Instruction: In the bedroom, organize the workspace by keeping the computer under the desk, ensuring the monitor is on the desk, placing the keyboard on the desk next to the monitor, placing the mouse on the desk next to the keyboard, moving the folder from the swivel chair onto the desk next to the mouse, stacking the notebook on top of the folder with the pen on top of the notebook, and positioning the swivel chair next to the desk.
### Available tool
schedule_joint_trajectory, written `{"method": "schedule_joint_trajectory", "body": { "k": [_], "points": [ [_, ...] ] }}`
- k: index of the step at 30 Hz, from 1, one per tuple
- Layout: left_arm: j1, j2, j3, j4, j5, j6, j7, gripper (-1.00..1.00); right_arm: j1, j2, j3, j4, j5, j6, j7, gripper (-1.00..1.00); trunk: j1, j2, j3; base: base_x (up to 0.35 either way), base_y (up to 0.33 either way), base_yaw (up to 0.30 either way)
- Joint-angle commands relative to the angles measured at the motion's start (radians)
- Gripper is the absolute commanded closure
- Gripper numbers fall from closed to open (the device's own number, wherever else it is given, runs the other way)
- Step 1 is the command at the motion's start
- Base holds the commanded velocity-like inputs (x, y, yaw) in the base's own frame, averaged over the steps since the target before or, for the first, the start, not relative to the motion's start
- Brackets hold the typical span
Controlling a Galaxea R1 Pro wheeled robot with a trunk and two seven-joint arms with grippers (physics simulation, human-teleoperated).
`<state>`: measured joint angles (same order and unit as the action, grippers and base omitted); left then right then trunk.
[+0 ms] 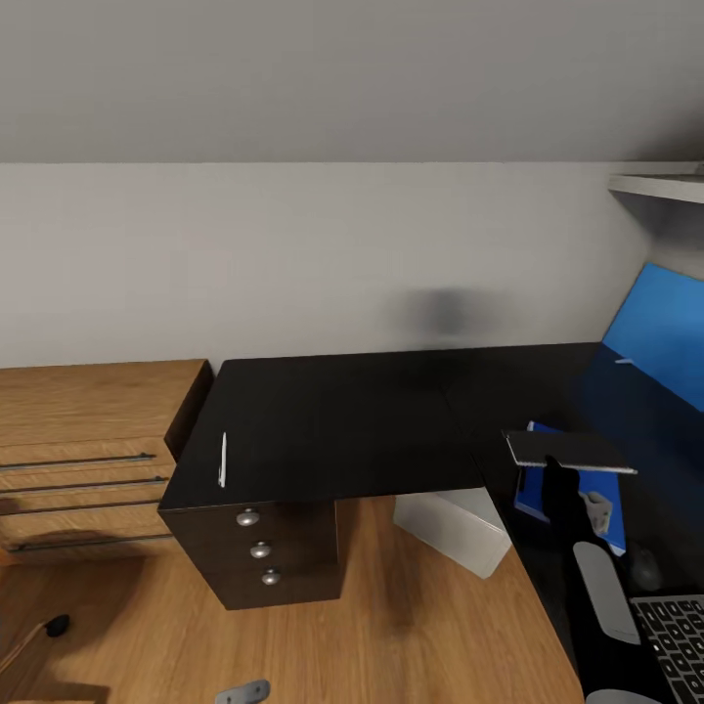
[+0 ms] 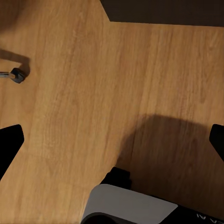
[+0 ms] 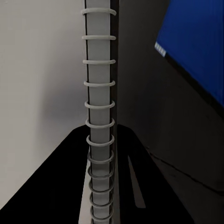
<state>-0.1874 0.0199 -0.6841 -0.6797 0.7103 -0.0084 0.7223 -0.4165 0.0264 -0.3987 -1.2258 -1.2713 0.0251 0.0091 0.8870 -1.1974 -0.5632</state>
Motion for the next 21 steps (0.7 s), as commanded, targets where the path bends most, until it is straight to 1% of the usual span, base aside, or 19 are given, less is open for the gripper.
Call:
{"method": "schedule_joint_trajectory", "body": {
  "k": [1, 3, 6, 8, 10, 12, 15, 21],
  "points": [
    [-0.001, 0.002, -0.008, -0.002, 0.008, -0.001, 0.008, -1.0, -0.001, 0.001, -0.01, -0.001, -0.011, 0.001, 0.002, 1.0, 0.0, -0.001, -0.001, 0.0, 0.0, 0.0],
    [-0.001, 0.002, -0.008, -0.002, 0.008, -0.001, 0.008, -1.0, -0.001, 0.002, -0.031, 0.0, -0.01, -0.002, 0.001, 1.0, 0.0, -0.001, -0.001, 0.0, 0.0, 0.0],
    [-0.001, 0.002, -0.008, -0.002, 0.008, -0.001, 0.008, -1.0, -0.001, 0.003, -0.043, -0.001, -0.01, -0.01, -0.012, 1.0, 0.0, -0.001, -0.001, 0.0, 0.0, 0.0],
    [-0.001, 0.002, -0.008, -0.002, 0.008, -0.001, 0.008, -1.0, -0.001, 0.003, -0.046, -0.002, -0.01, -0.016, -0.032, 1.0, 0.0, -0.001, -0.001, 0.0, 0.0, 0.0],
    [-0.001, 0.002, -0.008, -0.002, 0.008, -0.001, 0.008, -1.0, -0.001, 0.001, -0.048, -0.002, -0.009, -0.03, -0.076, 1.0, 0.0, -0.001, -0.001, 0.0, 0.0, 0.0],
    [-0.001, 0.002, -0.008, -0.001, 0.008, -0.001, 0.008, -1.0, -0.001, 0.0, -0.048, -0.003, -0.008, -0.041, -0.102, 1.0, 0.0, -0.001, -0.001, 0.0, 0.0, 0.0],
    [-0.001, 0.002, -0.008, -0.002, 0.008, -0.001, 0.008, -1.0, -0.001, 0.0, -0.048, -0.003, -0.008, -0.047, -0.116, 1.0, 0.0, -0.001, -0.001, 0.0, 0.0, 0.0],
    [-0.001, 0.002, -0.008, -0.002, 0.008, -0.001, 0.008, -1.0, -0.001, 0.0, -0.048, -0.003, -0.008, -0.049, -0.121, 1.0, 0.0, -0.001, -0.001, 0.004, 0.0, 0.0]
  ]
}}
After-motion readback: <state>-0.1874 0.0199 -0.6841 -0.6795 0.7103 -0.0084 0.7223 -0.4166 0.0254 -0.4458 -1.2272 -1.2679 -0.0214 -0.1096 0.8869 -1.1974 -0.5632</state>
